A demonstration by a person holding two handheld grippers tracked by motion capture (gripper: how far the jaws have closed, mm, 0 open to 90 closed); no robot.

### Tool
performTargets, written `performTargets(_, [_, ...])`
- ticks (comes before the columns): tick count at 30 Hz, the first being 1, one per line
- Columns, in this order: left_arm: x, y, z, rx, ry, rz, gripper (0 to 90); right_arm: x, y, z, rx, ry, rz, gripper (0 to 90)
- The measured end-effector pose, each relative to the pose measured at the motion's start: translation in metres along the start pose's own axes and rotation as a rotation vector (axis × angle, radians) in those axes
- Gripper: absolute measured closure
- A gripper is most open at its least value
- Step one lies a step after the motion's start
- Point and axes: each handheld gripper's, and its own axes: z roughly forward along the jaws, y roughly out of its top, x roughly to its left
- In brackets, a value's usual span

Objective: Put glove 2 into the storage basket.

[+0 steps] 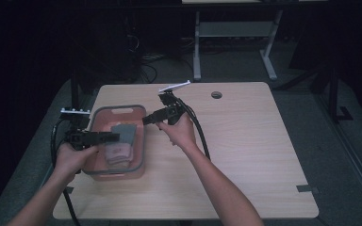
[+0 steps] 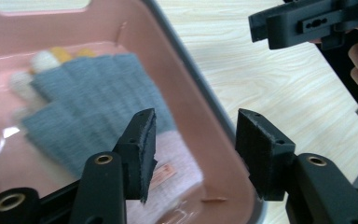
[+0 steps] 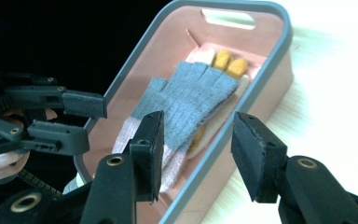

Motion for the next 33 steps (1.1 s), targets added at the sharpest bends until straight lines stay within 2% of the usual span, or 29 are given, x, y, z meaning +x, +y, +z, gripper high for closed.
performTargets(4, [-0.009, 0.002, 0.005, -0.005, -0.019, 0.013, 46.0, -0.006, -0.002, -0.010, -0.018, -0.009, 0.004, 52.5])
performTargets(10, [-0.023, 0.006, 0.014, 0.002, -0.047, 0.041, 44.8, -0.022, -0.010, -0.028, -0.051, -0.025, 0.013, 51.1])
performTargets(19, [-0.051, 0.009, 0.032, 0.014, -0.091, 0.087, 40.9, -0.039, -0.021, -0.057, -0.073, -0.059, 0.056, 49.5])
performTargets(20, [-0.057, 0.010, 0.035, 0.012, -0.110, 0.093, 40.6, -0.042, -0.023, -0.060, -0.080, -0.059, 0.059, 49.1])
performTargets(21, [-0.057, 0.010, 0.035, 0.012, -0.110, 0.093, 40.2, -0.042, -0.023, -0.060, -0.080, -0.059, 0.059, 49.1])
performTargets(33, [-0.093, 0.008, 0.061, 0.033, -0.173, 0.159, 37.2, -0.071, -0.045, -0.097, -0.113, -0.119, 0.127, 47.6])
